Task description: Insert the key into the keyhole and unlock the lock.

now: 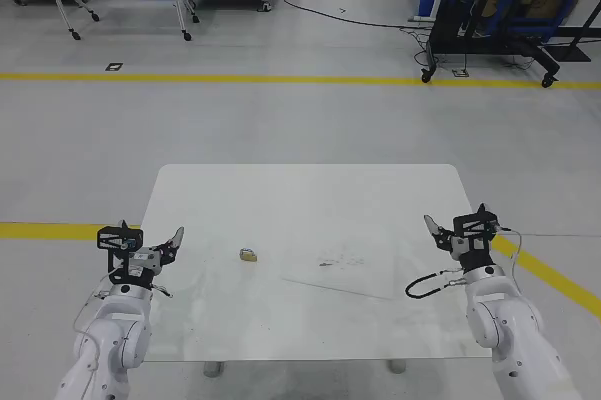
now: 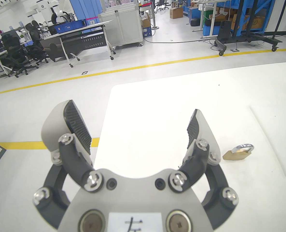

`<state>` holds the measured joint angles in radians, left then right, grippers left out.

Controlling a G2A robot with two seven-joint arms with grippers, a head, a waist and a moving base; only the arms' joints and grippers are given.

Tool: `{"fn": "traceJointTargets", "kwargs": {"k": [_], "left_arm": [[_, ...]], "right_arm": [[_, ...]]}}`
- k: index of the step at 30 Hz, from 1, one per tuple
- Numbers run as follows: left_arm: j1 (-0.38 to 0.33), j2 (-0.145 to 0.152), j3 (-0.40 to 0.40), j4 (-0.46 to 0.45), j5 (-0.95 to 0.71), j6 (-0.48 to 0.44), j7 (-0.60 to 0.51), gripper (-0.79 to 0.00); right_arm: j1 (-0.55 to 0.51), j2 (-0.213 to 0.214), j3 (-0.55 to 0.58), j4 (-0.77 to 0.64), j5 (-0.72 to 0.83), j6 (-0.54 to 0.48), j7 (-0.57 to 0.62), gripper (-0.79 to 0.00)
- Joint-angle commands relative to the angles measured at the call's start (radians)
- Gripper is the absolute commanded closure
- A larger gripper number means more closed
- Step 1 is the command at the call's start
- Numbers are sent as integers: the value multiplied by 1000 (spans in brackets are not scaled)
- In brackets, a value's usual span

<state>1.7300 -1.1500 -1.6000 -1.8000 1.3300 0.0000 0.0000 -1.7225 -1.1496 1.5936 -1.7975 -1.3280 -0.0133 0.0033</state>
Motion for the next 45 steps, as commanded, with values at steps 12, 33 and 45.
{"fn": "traceJointTargets", "kwargs": {"k": [12,33,45], "left_arm": [[0,0,0,0,0,0,0,-785],[0,0,0,0,0,0,0,-785],[0,0,0,0,0,0,0,-785]], "right_arm": [[383,0,-196,343,60,-536,216,-785],[722,0,-563,620,-27,-999,167,-274],[956,25,-1011,761,-151,-999,-51,-123]]}}
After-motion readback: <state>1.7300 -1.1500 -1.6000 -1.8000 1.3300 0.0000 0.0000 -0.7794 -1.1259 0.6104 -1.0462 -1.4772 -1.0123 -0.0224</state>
